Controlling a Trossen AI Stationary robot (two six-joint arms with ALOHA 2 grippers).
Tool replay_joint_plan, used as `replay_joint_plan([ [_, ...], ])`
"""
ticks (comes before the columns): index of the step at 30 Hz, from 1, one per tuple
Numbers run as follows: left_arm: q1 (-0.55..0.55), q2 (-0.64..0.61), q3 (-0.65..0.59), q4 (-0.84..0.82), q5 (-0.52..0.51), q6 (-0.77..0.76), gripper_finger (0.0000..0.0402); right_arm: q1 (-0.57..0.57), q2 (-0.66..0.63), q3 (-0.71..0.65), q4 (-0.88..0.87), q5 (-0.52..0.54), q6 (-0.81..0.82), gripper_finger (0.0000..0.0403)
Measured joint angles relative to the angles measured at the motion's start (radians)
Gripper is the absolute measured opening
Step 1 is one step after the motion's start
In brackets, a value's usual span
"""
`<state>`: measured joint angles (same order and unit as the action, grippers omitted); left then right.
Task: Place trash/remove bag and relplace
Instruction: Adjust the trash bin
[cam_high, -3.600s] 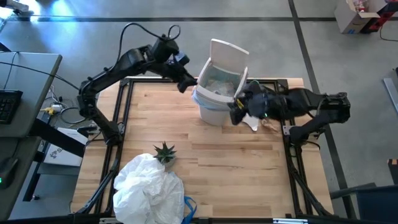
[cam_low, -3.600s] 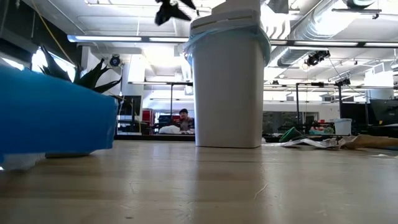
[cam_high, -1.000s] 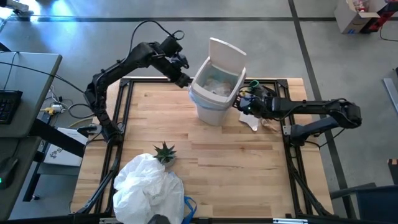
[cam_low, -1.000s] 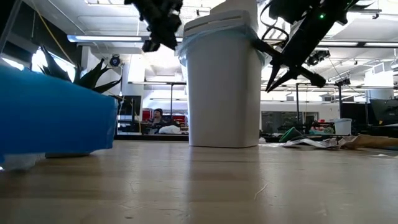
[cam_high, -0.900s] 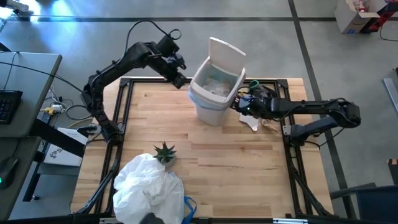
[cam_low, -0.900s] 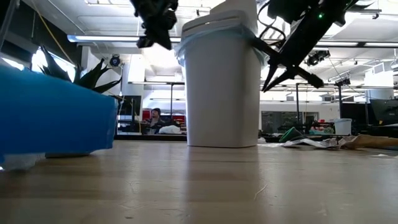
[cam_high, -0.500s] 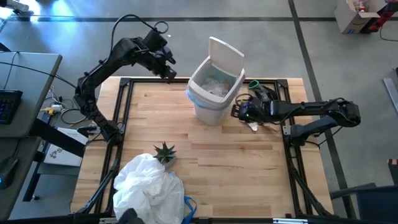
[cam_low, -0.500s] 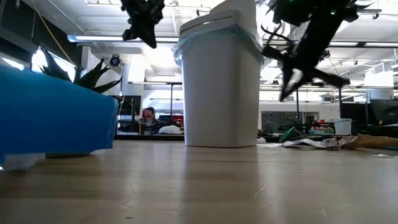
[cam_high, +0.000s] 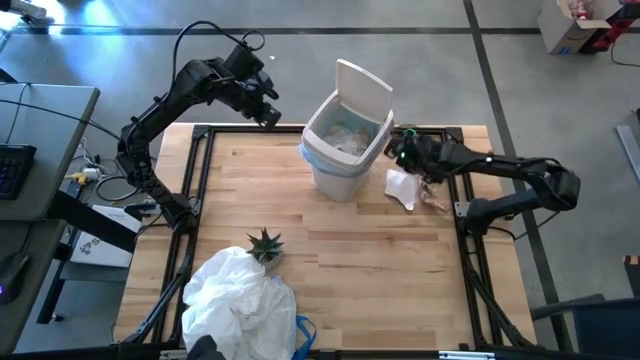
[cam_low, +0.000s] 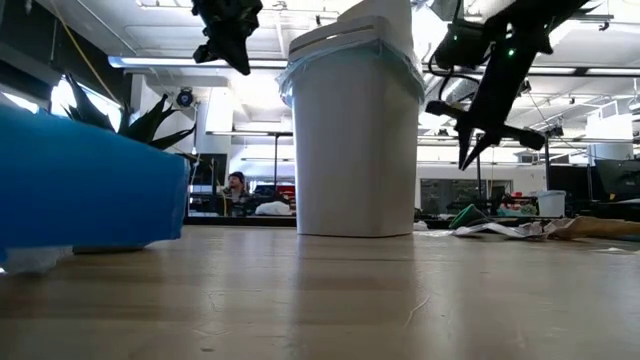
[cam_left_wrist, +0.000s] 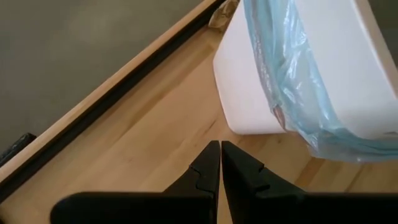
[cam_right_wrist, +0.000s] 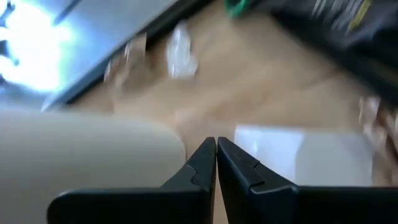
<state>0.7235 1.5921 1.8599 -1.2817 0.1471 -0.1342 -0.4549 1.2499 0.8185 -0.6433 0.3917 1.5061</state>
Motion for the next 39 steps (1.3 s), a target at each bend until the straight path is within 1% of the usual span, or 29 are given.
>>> replay_joint_plan([
  [2, 0.000, -0.005, 0.000, -0.003, 0.006, -0.003, 0.0000, -0.057, 0.000, 0.000, 0.013, 0.000, -0.026, 0.0000],
  [5, 0.000, -0.023, 0.000, -0.003, 0.050, -0.006, 0.0000, -0.130, 0.000, 0.000, 0.052, -0.010, -0.073, 0.0000],
  [9, -0.006, -0.052, 0.000, -0.003, 0.056, -0.011, 0.0000, -0.210, 0.021, 0.000, 0.156, -0.060, -0.156, 0.0000],
  [15, -0.006, -0.102, 0.000, -0.007, 0.056, -0.011, 0.0000, -0.259, 0.114, 0.000, 0.269, -0.137, -0.179, 0.0000],
  [19, -0.006, -0.123, 0.000, -0.012, 0.056, -0.005, 0.0000, -0.257, 0.200, 0.000, 0.342, -0.195, -0.178, 0.0000],
  [23, -0.006, -0.138, 0.000, -0.028, 0.056, 0.002, 0.0000, -0.223, 0.282, 0.000, 0.464, -0.269, -0.179, 0.0000],
  [27, -0.006, -0.140, 0.000, -0.043, 0.053, 0.008, 0.0000, -0.176, 0.351, 0.038, 0.500, -0.273, -0.180, 0.0000],
  [33, -0.006, -0.140, 0.000, -0.043, 0.052, 0.018, 0.0000, -0.109, 0.456, 0.166, 0.501, -0.275, -0.226, 0.0000],
  [39, -0.006, -0.140, 0.000, -0.043, 0.050, 0.032, 0.0000, -0.070, 0.587, 0.363, 0.499, -0.327, -0.305, 0.0000],
])
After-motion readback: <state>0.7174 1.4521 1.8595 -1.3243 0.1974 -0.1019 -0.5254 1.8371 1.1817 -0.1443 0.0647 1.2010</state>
